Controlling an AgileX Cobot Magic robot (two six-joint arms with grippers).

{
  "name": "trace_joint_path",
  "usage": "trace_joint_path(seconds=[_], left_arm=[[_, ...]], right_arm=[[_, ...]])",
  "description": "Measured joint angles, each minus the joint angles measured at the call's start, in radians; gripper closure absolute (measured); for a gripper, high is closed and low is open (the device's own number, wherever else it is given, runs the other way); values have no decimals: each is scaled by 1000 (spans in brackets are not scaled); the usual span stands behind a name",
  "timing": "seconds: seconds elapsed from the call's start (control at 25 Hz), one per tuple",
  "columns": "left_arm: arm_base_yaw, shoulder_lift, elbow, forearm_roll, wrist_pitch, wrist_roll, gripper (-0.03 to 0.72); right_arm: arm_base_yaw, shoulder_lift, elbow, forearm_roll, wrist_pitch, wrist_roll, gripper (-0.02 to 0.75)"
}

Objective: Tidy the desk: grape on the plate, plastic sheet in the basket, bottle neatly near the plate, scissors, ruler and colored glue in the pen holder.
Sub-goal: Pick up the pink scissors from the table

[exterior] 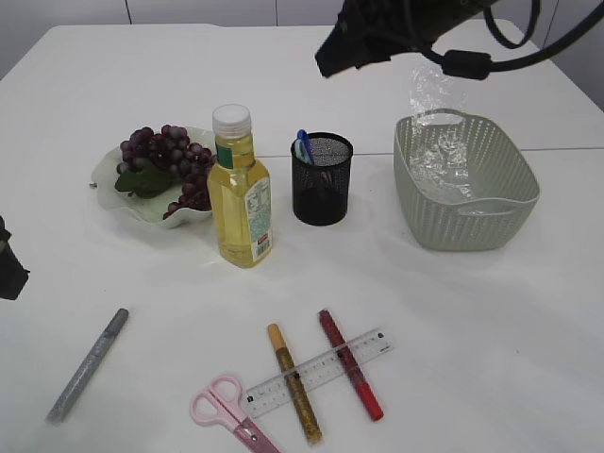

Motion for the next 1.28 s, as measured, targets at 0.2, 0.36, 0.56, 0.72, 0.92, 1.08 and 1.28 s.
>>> trace_joint_path(seconds=[0.2,0.36,0.56,0.72,0.92,1.08,1.28], left_arm=[[0,0,0,0,0,0,219],[0,0,0,0,0,0,221],[0,0,0,-6,0,0,230],[0,0,0,-8,0,0,234],[0,0,0,-12,0,0,242],[0,0,0,-13,0,0,246],[0,0,0,-14,0,0,249]], right_arm=[[109,-63,33,-351,207,385,338],[241,-72,131,-441,282,524,337],[387,-72,250,-478,296,643,337],[475,-68,319,-490,276,701,337],[530,3,328,-485,234,750,337],[532,79,328,-455,220,759,337],[534,138,329,-443,209,759,337]])
